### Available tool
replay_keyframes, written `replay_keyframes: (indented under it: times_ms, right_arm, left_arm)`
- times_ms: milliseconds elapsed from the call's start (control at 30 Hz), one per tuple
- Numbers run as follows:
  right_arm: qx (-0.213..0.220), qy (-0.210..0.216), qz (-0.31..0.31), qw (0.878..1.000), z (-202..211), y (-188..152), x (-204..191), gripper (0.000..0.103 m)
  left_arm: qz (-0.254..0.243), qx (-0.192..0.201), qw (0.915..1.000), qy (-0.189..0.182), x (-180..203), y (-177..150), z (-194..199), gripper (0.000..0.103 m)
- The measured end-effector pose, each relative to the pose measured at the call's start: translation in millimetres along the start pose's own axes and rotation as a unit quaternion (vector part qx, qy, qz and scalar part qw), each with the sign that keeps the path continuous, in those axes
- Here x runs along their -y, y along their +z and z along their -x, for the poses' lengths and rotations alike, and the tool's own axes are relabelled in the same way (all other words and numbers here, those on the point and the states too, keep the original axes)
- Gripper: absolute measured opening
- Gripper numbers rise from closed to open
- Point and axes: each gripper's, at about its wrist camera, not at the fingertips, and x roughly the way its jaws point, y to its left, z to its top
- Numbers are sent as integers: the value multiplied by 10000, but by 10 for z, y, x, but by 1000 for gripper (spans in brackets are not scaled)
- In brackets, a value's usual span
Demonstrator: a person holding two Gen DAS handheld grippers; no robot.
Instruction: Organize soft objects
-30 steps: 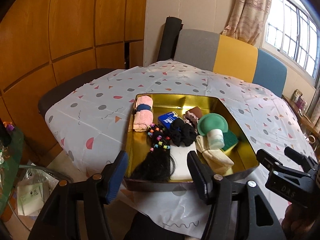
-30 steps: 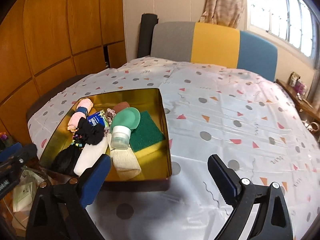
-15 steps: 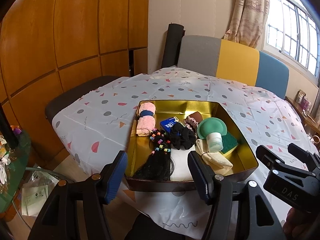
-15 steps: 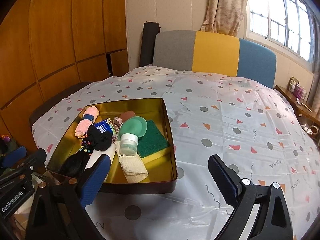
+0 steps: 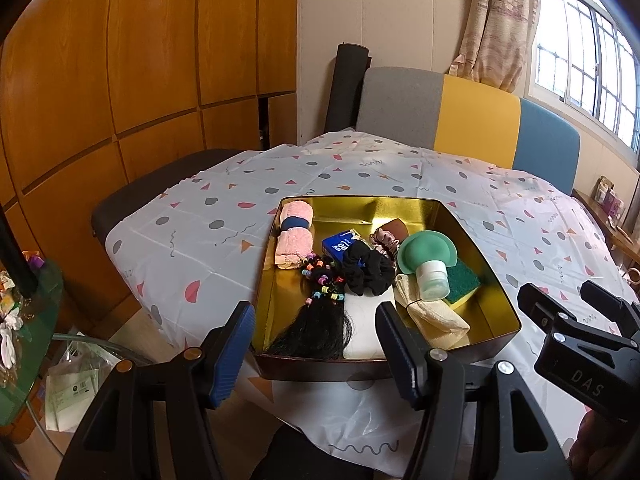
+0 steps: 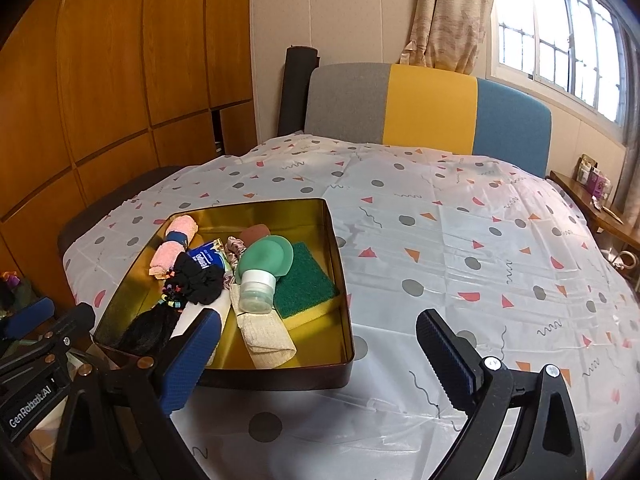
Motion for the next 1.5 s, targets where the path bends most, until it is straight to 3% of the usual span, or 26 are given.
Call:
replay_keyframes:
  times_ms: [1500]
  right_arm:
    - [15,-33,-4,10000,18,-20,-7,100]
  left_arm:
    - [8,-159,9999,29,-21,-23,-28,63]
